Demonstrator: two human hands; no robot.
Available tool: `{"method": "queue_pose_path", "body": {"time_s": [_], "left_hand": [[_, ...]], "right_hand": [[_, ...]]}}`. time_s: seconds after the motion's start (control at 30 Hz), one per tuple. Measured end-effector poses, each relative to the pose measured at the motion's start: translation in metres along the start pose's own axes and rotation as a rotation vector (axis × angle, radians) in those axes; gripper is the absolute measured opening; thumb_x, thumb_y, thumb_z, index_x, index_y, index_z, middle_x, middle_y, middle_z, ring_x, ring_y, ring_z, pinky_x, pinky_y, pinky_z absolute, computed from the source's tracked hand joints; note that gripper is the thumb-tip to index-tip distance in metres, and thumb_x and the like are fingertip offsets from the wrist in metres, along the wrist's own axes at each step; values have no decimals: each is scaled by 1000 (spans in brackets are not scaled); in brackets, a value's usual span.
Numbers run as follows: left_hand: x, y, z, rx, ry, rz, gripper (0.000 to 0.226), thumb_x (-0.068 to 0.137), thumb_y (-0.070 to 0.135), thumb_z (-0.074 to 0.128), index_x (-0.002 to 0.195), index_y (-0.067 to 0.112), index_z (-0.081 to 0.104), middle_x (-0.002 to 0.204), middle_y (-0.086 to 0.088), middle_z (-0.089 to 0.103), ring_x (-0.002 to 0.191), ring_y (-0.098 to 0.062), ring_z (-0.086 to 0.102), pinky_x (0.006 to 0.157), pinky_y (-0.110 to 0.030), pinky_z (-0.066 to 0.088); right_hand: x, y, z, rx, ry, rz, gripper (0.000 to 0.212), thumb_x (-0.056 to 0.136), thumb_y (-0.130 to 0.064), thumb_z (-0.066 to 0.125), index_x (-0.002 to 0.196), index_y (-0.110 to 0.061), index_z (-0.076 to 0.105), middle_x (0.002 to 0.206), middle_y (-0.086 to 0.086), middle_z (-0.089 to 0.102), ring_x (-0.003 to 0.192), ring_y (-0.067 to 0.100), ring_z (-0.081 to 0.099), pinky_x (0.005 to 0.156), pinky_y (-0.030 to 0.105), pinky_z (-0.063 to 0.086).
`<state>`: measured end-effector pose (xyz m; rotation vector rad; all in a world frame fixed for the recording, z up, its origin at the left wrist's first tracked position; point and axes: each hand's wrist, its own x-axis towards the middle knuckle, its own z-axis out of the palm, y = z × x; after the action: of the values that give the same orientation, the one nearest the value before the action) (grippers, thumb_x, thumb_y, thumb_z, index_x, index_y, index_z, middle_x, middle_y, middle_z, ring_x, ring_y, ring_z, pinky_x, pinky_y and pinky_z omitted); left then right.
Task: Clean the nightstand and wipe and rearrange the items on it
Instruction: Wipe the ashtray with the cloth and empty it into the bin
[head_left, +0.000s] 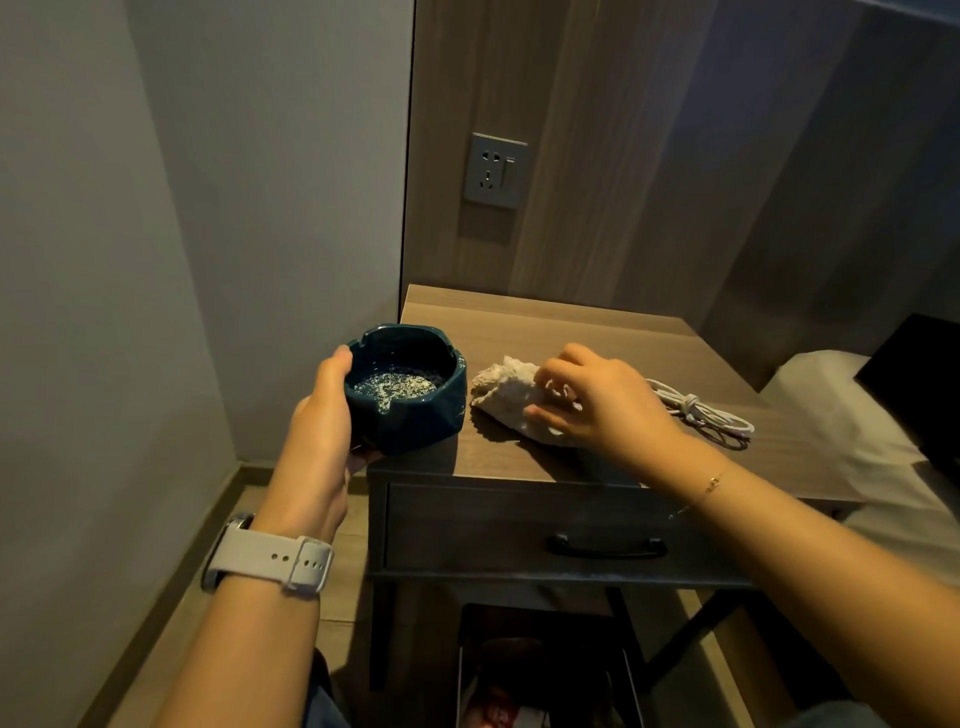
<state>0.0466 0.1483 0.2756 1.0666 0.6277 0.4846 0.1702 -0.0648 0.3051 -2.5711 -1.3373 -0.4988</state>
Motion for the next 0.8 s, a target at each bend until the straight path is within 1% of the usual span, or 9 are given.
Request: {"method": "queue_pose_path", "body": {"time_s": [0.1, 0.17, 0.3, 0.37, 0.43, 0.53, 0.63, 0.7, 0.8], "left_hand": [[0, 1, -1, 1, -6, 3, 47, 92, 54, 46, 125, 21, 54, 114, -7, 64, 103, -23, 61, 69, -35, 53], [0, 2, -1, 2, -6, 11, 49, 92, 54, 45, 127, 21, 53, 114, -7, 63, 101, -22, 61, 65, -33, 52], [0, 4, 0, -23, -19, 0, 48, 92, 54, 45, 126, 21, 53, 113, -7, 63, 100, -22, 61, 64, -33, 52], [-3, 4, 3, -37, -39, -1, 43, 93, 51, 45, 122, 20, 53, 108, -6, 62, 96, -20, 61, 64, -34, 52], [-7, 2, 8, -52, -64, 0, 35, 95, 49, 44, 116, 21, 52, 102, -4, 61, 91, -18, 59, 65, -35, 53], [-14, 1, 14, -54, -99, -11, 35, 95, 48, 43, 116, 22, 52, 101, -4, 60, 90, -18, 59, 70, -37, 54], [-19, -3, 19, -50, -125, -14, 33, 95, 48, 43, 113, 22, 51, 99, -3, 61, 90, -18, 59, 74, -38, 54], [-22, -5, 22, -53, -140, -9, 32, 96, 47, 43, 112, 22, 52, 97, -2, 61, 89, -17, 60, 71, -37, 54], [-25, -6, 25, -52, -145, -20, 35, 94, 49, 44, 113, 21, 54, 101, -4, 63, 92, -18, 61, 70, -36, 54]], "right_hand": [[0, 1, 3, 37, 144, 51, 17, 87, -21, 65, 101, -15, 72, 97, 3, 66, 84, 23, 64, 70, 44, 55], [2, 1, -8, 168, 228, 197, 15, 92, -21, 59, 100, -13, 68, 92, 5, 67, 84, 21, 62, 73, 42, 54], [12, 5, -51, 368, 319, 360, 25, 98, -26, 45, 87, -7, 56, 75, 4, 53, 69, 14, 50, 62, 32, 44], [17, 10, -76, 341, 282, 390, 31, 100, -31, 43, 88, -6, 55, 76, 2, 51, 69, 12, 45, 61, 28, 38], [24, 20, -93, 314, 227, 453, 36, 101, -35, 39, 89, -6, 55, 80, 4, 51, 75, 15, 46, 66, 33, 39], [33, 27, -95, 527, 205, 714, 37, 101, -40, 37, 86, -11, 55, 95, 9, 58, 81, 19, 52, 79, 39, 45], [20, 24, -85, 911, -45, 912, 49, 91, -51, 52, 112, -7, 58, 116, 12, 61, 97, 24, 61, 84, 37, 51], [3, 22, -80, 891, -353, 896, 65, 75, -52, 67, 120, -7, 58, 119, 13, 61, 106, 28, 60, 84, 36, 53], [-17, 18, -76, 790, -576, 836, 36, 76, -27, 75, 105, -8, 67, 106, 10, 66, 97, 22, 63, 73, 27, 55]]}}
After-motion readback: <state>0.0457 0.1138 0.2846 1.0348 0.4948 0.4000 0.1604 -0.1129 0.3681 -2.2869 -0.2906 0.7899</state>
